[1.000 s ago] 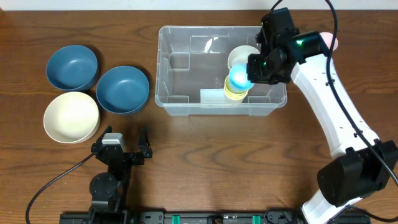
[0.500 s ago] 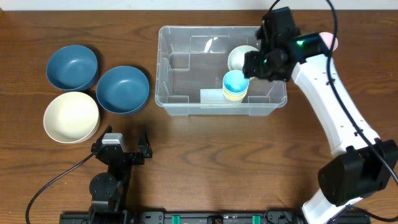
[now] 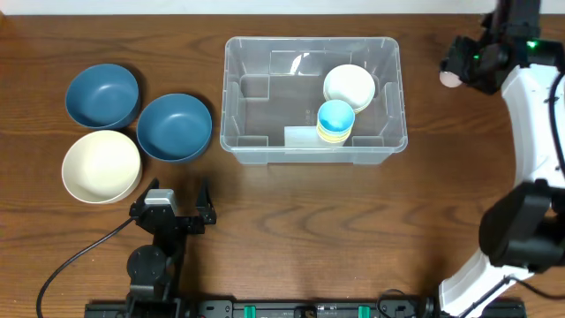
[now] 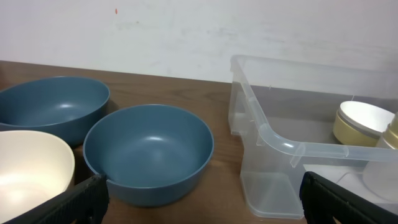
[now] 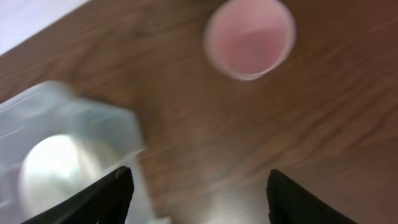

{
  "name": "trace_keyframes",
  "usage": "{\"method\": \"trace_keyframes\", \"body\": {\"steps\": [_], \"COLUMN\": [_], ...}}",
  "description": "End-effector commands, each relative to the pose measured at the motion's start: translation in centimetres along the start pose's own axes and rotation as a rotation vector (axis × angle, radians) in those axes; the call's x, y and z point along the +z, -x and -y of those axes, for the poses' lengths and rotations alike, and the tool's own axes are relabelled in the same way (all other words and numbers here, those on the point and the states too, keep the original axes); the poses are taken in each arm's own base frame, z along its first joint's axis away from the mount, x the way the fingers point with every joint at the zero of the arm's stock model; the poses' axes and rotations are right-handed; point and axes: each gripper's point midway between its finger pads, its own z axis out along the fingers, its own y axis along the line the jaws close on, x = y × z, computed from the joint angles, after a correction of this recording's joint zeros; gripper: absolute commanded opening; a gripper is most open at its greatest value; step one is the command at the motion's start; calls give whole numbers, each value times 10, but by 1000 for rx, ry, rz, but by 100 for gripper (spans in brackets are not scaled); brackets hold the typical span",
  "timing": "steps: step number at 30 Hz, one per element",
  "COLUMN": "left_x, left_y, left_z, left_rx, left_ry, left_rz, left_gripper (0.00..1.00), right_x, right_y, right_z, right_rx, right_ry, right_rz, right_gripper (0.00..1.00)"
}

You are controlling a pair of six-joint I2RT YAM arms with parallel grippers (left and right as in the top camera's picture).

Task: Pack container
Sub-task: 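Move the right gripper to the pink cup and grasp it, then carry the pink cup into the bin, stack it, and withdraw right gripper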

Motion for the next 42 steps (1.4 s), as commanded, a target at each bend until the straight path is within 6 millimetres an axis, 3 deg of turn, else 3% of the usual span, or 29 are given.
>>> {"method": "trace_keyframes", "body": {"steps": [1, 8, 18, 32, 34, 40, 42], "left_x": [1, 1, 1, 1, 1, 1, 1], "left_y": [-16, -16, -16, -16, -16, -16, -16], "left_z": [-4, -4, -4, -4, -4, -4, -4], "left_rx": [6, 6, 6, 6, 6, 6, 6], "left_ry": [16, 16, 16, 16, 16, 16, 16], "left_rz": [-47, -47, -47, -47, -47, -47, -47], "left_gripper": [98, 98, 98, 98, 98, 98, 98], "right_x": [25, 61, 67, 132, 136, 133, 127], "right_y": [5, 13, 38, 16, 13, 10, 9], "right_z": [22, 45, 62, 86, 89, 90, 89], "right_rx": [43, 96, 141, 181, 190, 192, 193], "right_ry": [-33, -78, -101, -169, -177, -185, -186], "right_rz": [-16, -5, 91, 30, 20, 5, -2], "right_gripper": [70, 70, 68, 66, 59, 12, 2]}}
